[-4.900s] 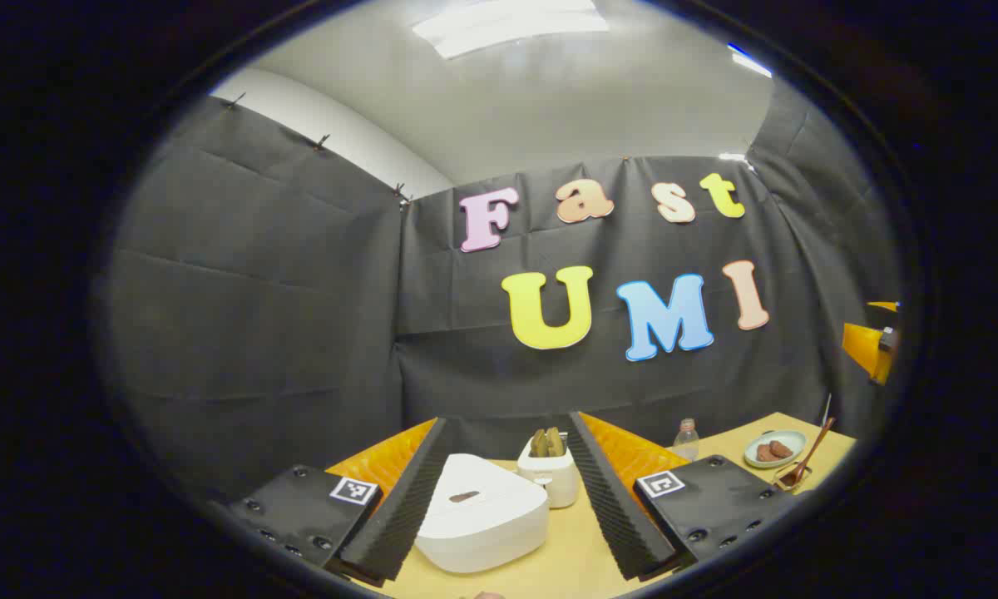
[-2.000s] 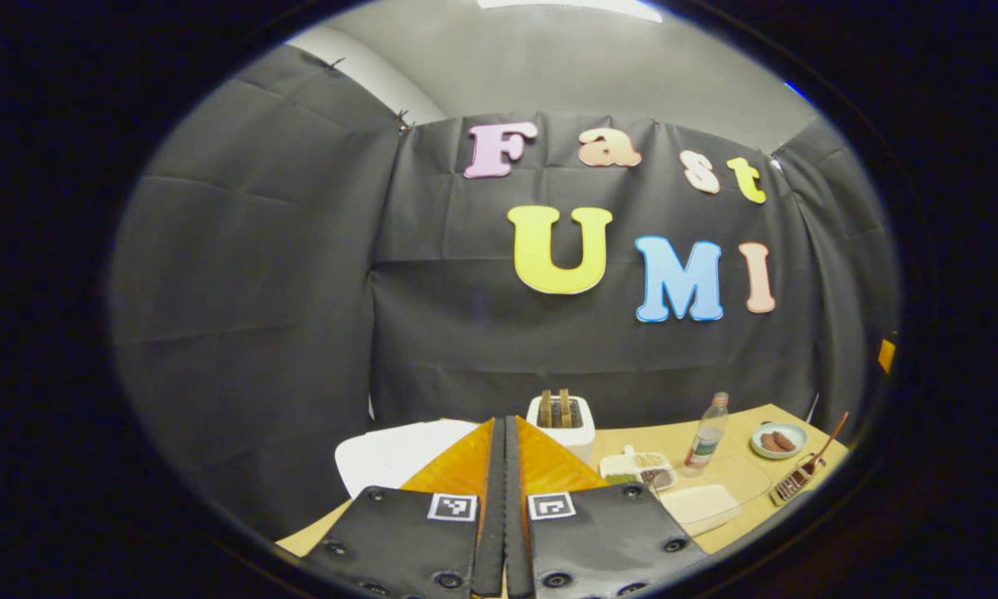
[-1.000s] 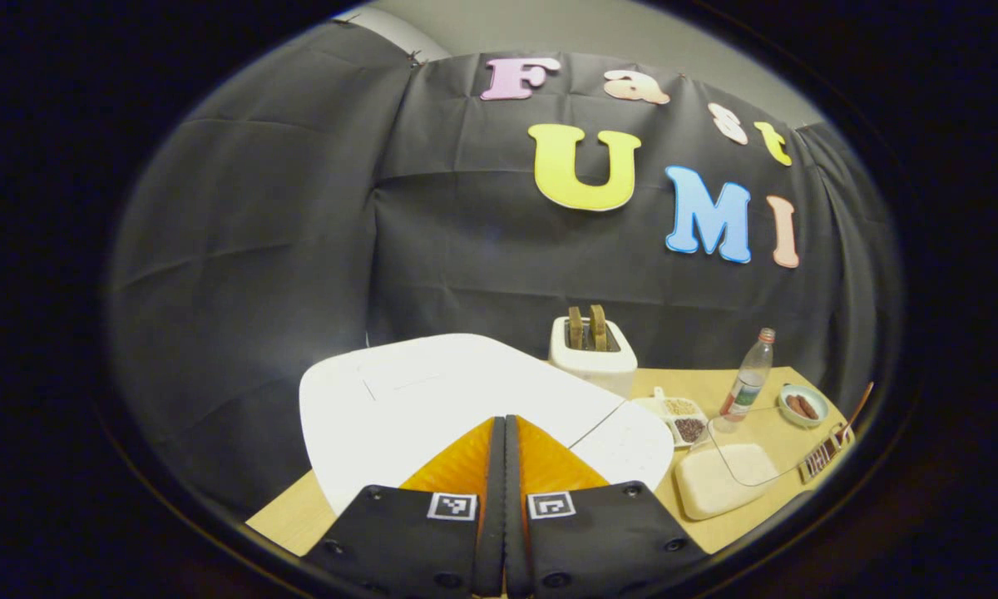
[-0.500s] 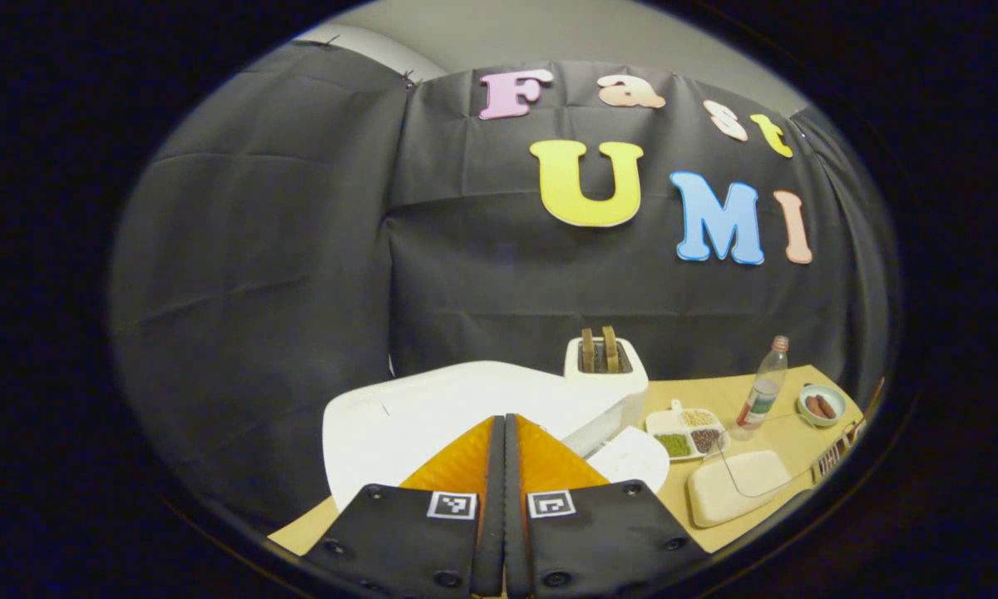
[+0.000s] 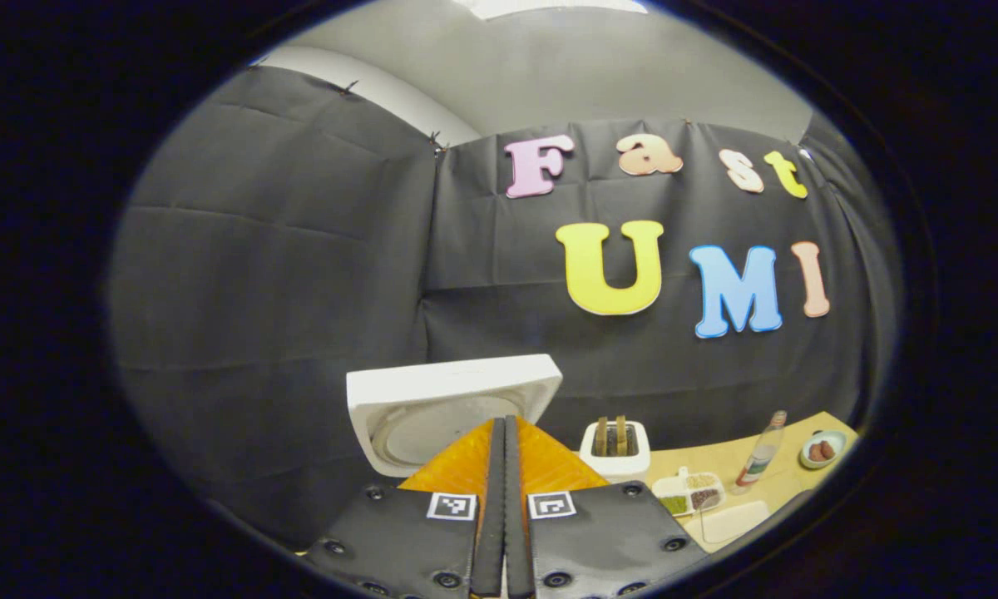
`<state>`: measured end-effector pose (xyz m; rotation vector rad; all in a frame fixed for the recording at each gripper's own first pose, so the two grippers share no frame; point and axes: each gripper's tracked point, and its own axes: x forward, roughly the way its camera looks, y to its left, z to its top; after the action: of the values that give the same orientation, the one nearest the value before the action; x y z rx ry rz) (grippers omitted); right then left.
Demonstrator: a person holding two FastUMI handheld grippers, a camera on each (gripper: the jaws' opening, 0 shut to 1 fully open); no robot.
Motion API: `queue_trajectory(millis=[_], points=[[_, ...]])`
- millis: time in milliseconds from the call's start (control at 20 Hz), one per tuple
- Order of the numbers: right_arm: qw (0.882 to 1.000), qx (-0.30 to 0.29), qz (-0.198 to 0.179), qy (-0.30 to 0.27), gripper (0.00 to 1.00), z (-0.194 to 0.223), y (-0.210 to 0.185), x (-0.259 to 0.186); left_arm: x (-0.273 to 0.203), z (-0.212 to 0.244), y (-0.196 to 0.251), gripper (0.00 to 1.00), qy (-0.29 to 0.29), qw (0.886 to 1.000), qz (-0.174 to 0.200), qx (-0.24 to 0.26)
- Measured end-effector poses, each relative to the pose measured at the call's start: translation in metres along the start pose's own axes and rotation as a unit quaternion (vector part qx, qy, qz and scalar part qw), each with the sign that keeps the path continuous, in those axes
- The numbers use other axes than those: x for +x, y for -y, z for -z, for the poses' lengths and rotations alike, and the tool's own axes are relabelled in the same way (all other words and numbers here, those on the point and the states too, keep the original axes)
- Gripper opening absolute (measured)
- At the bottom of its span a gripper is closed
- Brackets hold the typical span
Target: Close the left gripper, press the button to open the rice cooker; take a wooden spoon from the chopstick holder with the right hand, scoop a spoonful of rice and pour it into the rice cooker, then put the wooden spoon back into the chopstick holder.
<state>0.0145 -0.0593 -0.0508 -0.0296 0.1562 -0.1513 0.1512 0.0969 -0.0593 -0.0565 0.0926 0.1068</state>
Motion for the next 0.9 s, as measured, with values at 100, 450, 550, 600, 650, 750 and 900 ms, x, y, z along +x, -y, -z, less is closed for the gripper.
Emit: queue_trajectory(millis=[100, 450, 550, 600, 650, 750, 900], points=[[1.000, 0.009, -0.014, 0.000, 0.95, 0.002, 0.004, 0.006, -0.020, -0.019, 0.014, 0.09, 0.026, 1.000, 0.007, 0.003], [0.999, 0.033, -0.014, -0.028, 0.96, 0.034, 0.032, 0.043, -0.087, -0.055, 0.059, 0.85, 0.068, 0.997, 0.034, 0.013], [0.998, 0.039, -0.011, -0.039, 0.96, 0.044, 0.040, 0.055, -0.102, -0.053, 0.068, 0.87, 0.061, 0.997, 0.040, 0.013], [0.998, 0.043, -0.010, -0.046, 0.96, 0.051, 0.043, 0.061, -0.108, -0.053, 0.070, 0.87, 0.058, 0.997, 0.042, 0.013], [0.997, 0.048, -0.007, -0.055, 0.96, 0.059, 0.046, 0.067, -0.114, -0.051, 0.073, 0.89, 0.054, 0.998, 0.043, 0.013], [0.995, 0.064, -0.012, -0.075, 0.96, 0.077, 0.047, 0.077, -0.123, -0.049, 0.079, 0.93, 0.047, 0.998, 0.048, 0.014], [0.990, 0.086, -0.016, -0.113, 0.96, 0.108, 0.048, 0.090, -0.136, -0.051, 0.081, 0.92, 0.043, 0.998, 0.050, 0.018]])
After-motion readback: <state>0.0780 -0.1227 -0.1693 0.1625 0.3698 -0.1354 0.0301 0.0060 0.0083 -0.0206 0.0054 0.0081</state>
